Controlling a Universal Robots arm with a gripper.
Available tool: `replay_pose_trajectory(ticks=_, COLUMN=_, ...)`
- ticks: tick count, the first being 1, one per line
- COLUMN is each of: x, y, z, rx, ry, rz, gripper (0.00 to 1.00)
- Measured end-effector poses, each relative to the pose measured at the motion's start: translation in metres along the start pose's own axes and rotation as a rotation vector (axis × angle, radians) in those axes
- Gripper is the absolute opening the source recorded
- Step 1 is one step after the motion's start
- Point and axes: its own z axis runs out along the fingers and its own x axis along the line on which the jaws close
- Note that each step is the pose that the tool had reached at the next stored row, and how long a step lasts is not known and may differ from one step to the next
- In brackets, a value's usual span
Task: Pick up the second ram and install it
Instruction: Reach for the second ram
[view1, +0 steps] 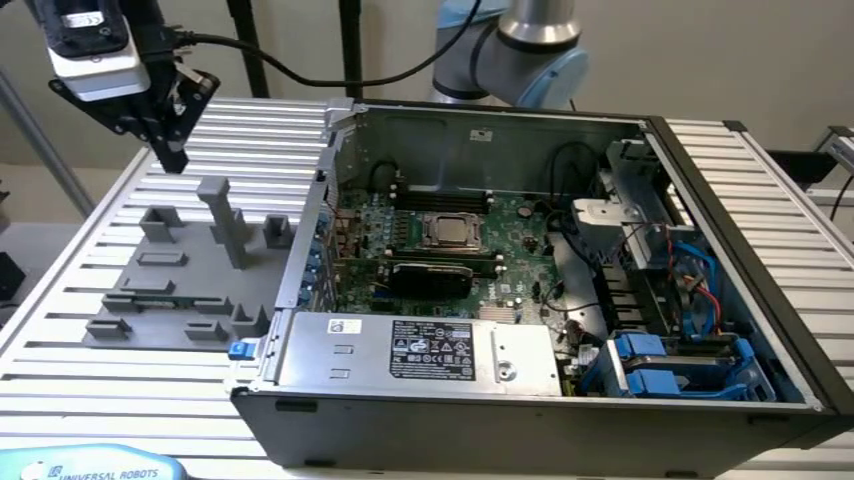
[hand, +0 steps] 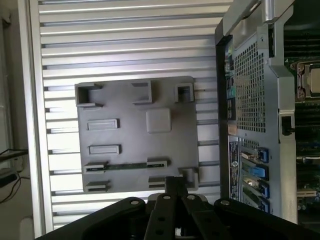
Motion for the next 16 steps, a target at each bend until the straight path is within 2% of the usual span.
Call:
replay_pose_trajectory(ticks=9, x=0.039, y=-0.0036, z=0.0092, rx=0.0045, ry=0.0052, rz=0.0, gripper=0.11)
replay_pose_trajectory(ticks=13, x=0.052, y=-0.0049, z=0.0132, rx=0.0057, ry=0.0097, rz=0.0, gripper=0.11)
replay_pose_trajectory(ticks=16, x=0.055, y=-0.0054, z=0.0149, rx=0.0062, ry=0.0137, rz=0.0, gripper=0.11)
